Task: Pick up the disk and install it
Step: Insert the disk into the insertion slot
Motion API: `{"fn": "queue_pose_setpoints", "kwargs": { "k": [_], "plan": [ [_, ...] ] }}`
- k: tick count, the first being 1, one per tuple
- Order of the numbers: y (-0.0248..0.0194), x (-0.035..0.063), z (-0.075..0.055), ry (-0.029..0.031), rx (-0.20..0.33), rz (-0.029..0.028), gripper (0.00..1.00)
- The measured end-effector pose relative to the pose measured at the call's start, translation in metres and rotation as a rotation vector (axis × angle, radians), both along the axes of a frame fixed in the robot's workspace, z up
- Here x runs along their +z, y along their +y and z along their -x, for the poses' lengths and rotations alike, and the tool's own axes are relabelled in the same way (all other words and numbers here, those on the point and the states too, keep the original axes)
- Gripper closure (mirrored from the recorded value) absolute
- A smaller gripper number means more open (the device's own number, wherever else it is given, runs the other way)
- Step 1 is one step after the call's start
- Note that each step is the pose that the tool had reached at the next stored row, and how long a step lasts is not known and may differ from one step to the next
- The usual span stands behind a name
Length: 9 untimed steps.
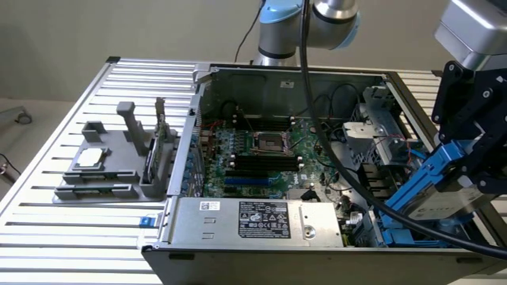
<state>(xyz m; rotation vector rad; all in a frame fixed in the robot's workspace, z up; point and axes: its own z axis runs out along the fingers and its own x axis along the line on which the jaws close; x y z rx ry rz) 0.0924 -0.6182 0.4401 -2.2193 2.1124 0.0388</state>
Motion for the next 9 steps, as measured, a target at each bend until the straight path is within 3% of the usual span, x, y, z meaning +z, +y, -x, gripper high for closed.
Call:
{"fn": "queue_pose_setpoints", "kwargs": {
  "k": [9],
  "plan": [
    [0.0016, -0.0012, -0.0022, 0.006, -0.026, -0.0001, 0.67]
  ]
}}
